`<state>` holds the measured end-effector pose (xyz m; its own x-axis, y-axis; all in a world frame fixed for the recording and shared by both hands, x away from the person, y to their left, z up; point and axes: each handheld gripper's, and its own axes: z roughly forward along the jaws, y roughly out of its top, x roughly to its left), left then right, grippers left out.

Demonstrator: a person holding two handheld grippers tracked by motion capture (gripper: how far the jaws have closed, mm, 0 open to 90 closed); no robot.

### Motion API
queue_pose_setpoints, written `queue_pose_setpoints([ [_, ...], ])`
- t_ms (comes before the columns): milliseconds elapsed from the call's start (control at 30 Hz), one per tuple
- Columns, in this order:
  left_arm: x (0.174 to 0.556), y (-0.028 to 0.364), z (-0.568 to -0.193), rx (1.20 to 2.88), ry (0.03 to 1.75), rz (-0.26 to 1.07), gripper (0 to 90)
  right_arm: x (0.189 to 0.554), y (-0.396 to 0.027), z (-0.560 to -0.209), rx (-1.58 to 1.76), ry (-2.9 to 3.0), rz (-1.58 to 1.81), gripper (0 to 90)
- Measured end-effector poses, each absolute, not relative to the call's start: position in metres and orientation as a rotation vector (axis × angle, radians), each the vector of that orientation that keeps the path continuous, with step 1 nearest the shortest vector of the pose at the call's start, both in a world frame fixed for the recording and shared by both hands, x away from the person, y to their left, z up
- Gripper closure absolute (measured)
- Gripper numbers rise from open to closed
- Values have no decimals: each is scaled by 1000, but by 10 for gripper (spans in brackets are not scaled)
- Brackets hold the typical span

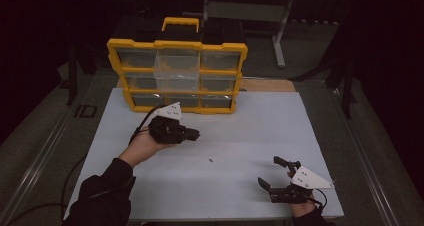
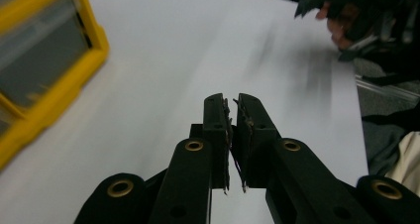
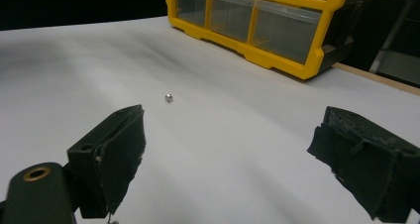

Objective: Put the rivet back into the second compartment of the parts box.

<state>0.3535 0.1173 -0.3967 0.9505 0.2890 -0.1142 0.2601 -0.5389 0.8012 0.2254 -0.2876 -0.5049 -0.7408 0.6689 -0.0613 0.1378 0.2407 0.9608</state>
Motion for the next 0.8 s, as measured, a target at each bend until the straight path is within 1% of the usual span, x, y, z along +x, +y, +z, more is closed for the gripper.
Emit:
queue_pose_setpoints([
  [367, 355, 135, -346, 2116, 301, 71, 825, 226, -288, -505, 739, 2055, 1519, 111],
  [500, 356, 141, -325, 2102, 271, 106, 825, 226, -288, -505, 738, 2056, 1517, 111],
  [533, 356, 141, -325, 2102, 271, 106, 825, 226, -288, -505, 738, 2056, 1517, 111],
  [567, 358, 146, -313, 2088, 258, 117, 825, 226, -288, -505, 738, 2055, 1517, 111],
  [800, 366, 153, -282, 2068, 229, 148, 825, 226, -287, -505, 737, 2058, 1514, 111],
])
